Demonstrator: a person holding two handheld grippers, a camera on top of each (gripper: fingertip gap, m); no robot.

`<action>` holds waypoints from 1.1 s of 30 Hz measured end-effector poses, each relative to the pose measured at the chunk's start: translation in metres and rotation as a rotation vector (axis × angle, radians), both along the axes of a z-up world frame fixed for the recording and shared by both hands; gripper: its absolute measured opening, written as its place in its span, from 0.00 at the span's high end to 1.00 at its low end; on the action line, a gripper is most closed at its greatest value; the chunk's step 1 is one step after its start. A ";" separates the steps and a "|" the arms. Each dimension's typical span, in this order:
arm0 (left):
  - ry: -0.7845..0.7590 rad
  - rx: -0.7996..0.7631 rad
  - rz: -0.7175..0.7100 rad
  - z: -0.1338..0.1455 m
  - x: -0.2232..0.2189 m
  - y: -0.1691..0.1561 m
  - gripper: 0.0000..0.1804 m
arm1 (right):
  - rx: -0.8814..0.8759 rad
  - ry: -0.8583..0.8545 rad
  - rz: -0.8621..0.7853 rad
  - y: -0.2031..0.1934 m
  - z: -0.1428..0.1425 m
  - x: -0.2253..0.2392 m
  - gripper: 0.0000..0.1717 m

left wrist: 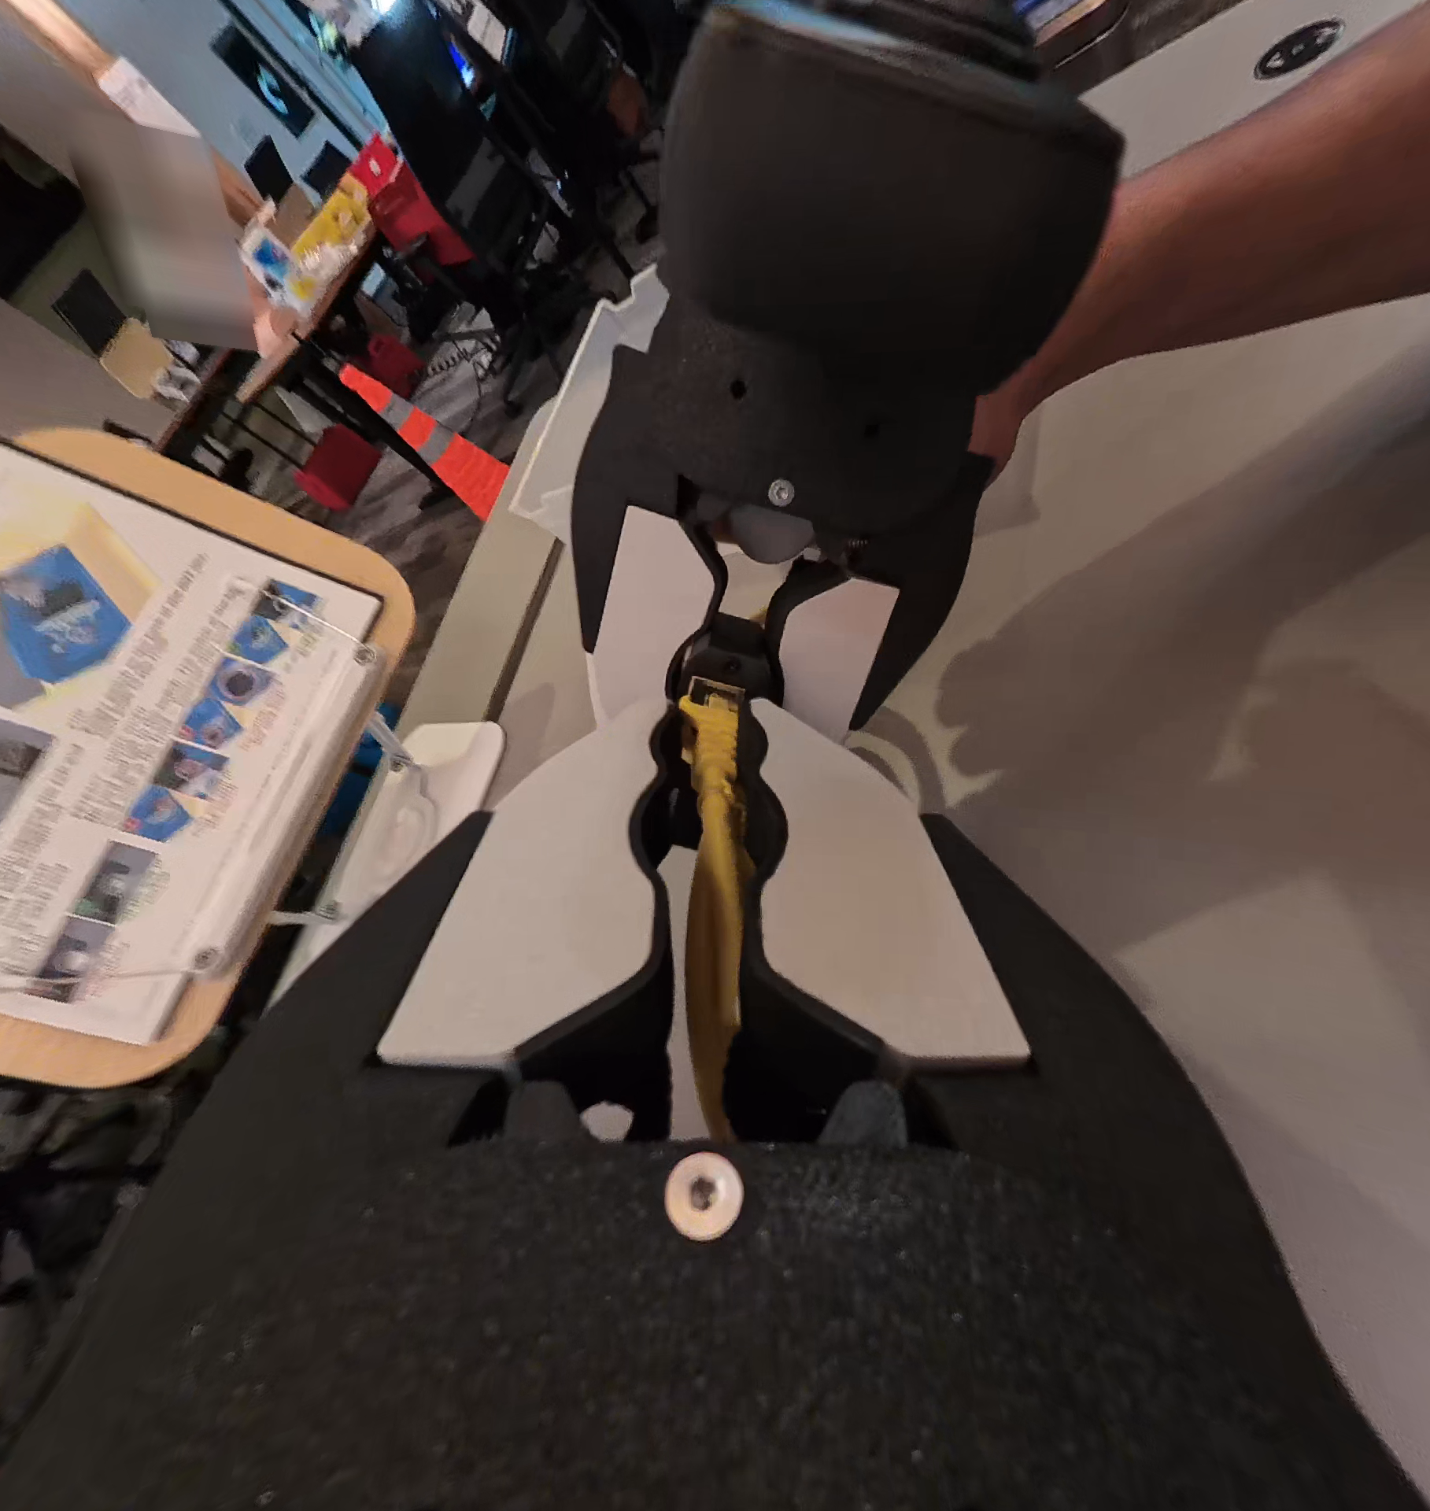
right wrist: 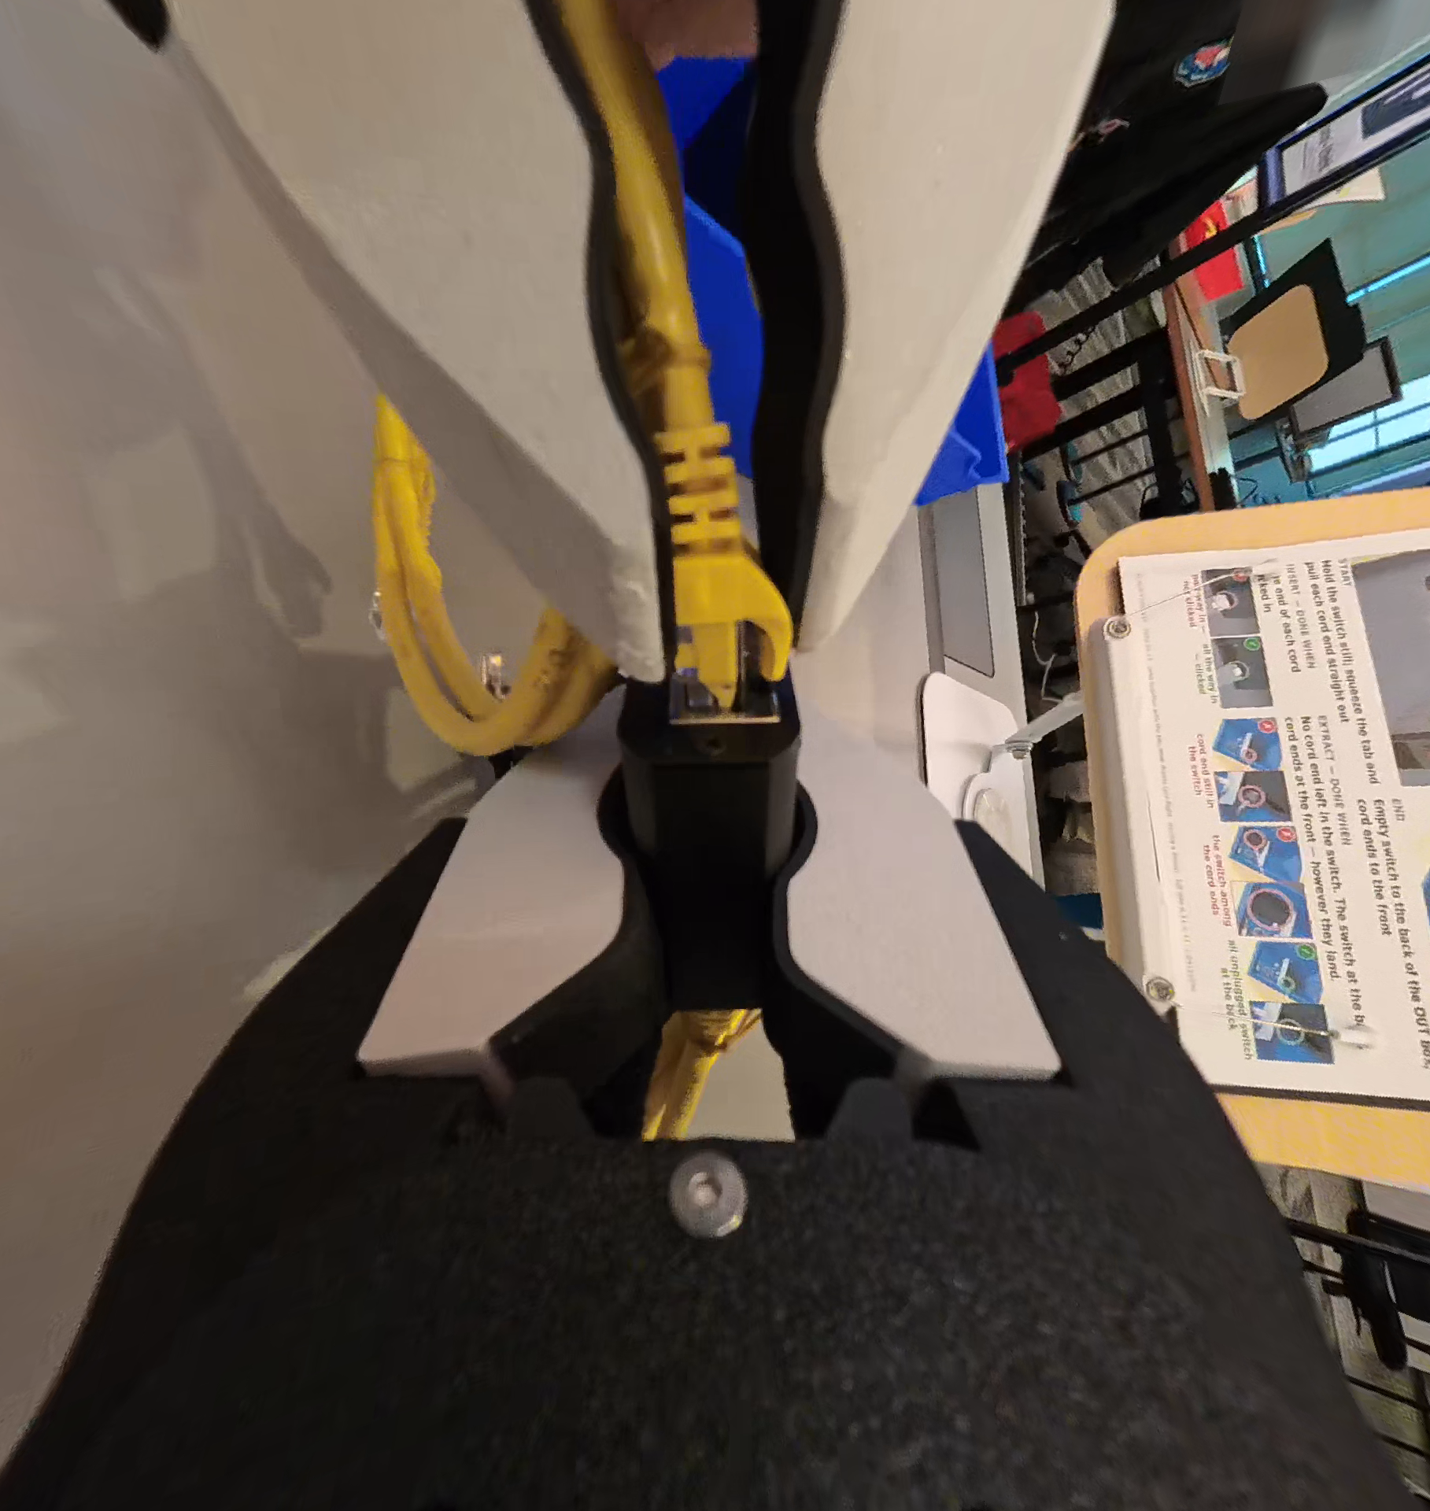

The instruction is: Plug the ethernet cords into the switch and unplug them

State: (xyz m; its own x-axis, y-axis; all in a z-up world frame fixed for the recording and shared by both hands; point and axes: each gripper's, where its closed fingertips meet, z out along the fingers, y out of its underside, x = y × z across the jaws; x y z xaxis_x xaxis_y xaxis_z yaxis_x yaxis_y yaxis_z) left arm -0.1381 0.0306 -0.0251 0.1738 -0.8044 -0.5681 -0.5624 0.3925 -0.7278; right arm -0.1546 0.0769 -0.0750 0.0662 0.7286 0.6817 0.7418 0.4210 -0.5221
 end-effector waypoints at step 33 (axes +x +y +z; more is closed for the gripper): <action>-0.191 -0.147 -0.440 0.047 -0.006 -0.043 0.86 | -0.168 0.331 0.354 -0.062 0.044 -0.017 0.85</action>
State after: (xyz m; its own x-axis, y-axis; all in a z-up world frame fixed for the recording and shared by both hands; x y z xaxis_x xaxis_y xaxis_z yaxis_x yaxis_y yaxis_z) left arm -0.1436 -0.0119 0.0219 -0.1096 -0.8942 -0.4341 -0.2177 0.4478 -0.8672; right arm -0.1712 0.0152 -0.0306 -0.0125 0.8433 0.5374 0.3525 0.5066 -0.7868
